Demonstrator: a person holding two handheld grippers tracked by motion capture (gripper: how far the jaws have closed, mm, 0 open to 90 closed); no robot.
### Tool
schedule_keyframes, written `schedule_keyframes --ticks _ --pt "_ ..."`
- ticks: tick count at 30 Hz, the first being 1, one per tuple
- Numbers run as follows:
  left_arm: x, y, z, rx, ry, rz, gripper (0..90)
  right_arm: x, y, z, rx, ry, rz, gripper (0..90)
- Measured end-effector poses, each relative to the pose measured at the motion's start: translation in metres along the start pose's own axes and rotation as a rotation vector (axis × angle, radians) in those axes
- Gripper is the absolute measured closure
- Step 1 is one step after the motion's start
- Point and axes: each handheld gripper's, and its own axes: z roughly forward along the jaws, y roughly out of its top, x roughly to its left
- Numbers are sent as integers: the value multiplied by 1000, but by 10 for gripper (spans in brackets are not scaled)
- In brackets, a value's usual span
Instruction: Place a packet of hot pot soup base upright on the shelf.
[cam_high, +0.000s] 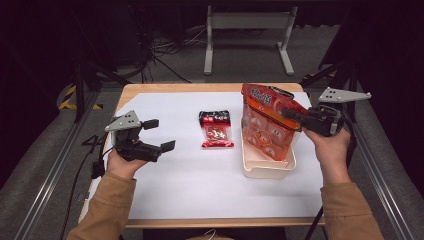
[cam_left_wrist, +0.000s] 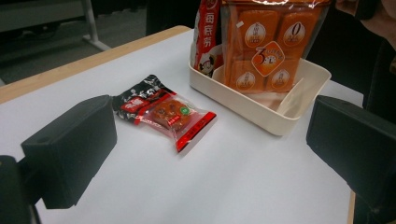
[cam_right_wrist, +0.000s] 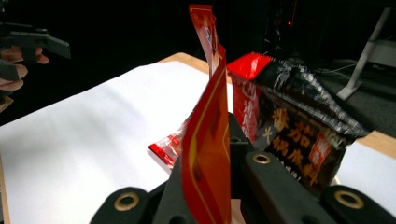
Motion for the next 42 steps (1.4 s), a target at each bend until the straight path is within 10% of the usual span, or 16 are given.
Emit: schedule_keyframes --ticks 25,42 --pt "13 -5 16 45 54 -10 46 4 -22 -2 37 -40 -3 847" --pt "21 -2 38 29 10 -11 73 13 -30 -44 -33 -153 -10 432"
